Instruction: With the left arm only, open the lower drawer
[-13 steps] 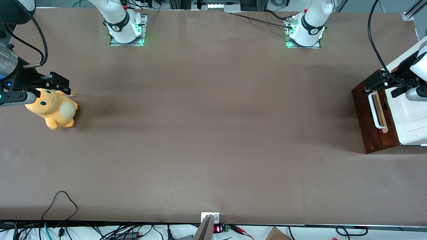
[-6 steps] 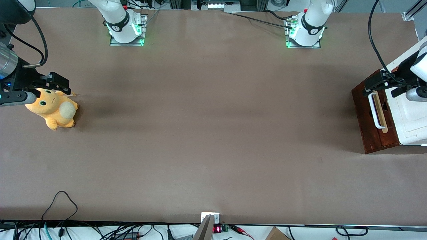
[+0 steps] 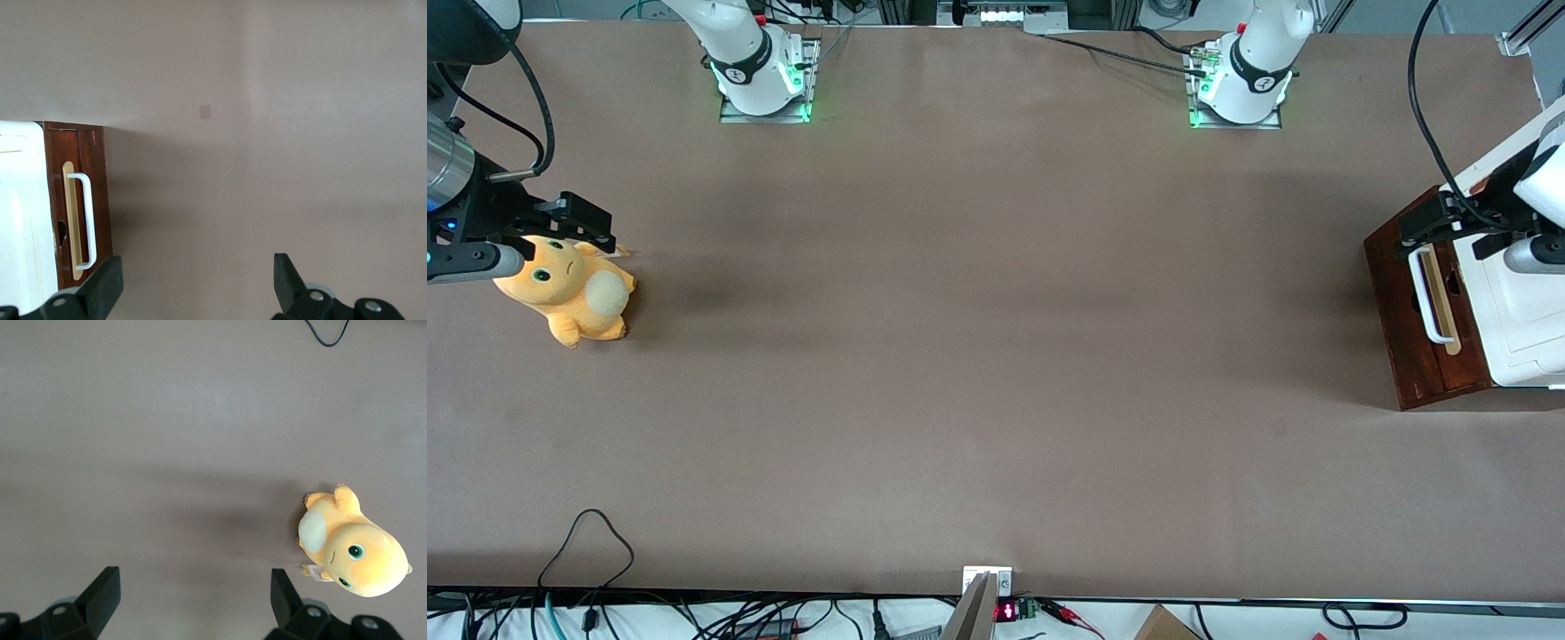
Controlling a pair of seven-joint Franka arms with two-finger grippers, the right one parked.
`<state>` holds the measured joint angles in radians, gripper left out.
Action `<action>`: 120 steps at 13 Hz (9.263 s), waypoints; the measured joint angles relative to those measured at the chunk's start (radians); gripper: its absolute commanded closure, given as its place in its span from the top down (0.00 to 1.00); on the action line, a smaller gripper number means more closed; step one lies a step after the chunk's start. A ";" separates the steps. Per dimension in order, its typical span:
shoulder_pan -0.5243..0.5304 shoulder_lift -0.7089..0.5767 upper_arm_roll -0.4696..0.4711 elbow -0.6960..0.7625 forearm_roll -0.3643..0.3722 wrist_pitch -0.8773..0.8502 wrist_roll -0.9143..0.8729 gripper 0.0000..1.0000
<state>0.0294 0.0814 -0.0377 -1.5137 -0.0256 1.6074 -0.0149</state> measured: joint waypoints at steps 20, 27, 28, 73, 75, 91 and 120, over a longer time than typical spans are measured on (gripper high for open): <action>-0.204 0.345 -0.023 -0.068 0.625 -0.129 -0.269 1.00; -0.240 0.454 -0.025 -0.245 1.027 -0.212 -0.444 1.00; -0.252 0.478 -0.026 -0.258 1.058 -0.225 -0.479 1.00; -0.148 0.649 -0.005 -0.388 1.327 -0.204 -0.779 0.99; -0.147 0.649 -0.005 -0.388 1.328 -0.204 -0.782 0.96; -0.128 0.643 -0.004 -0.386 1.328 -0.206 -0.792 0.73; -0.132 0.640 -0.008 -0.394 1.328 -0.233 -0.807 0.21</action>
<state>-0.1031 0.7216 -0.0452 -1.9082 1.3024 1.3741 -0.8218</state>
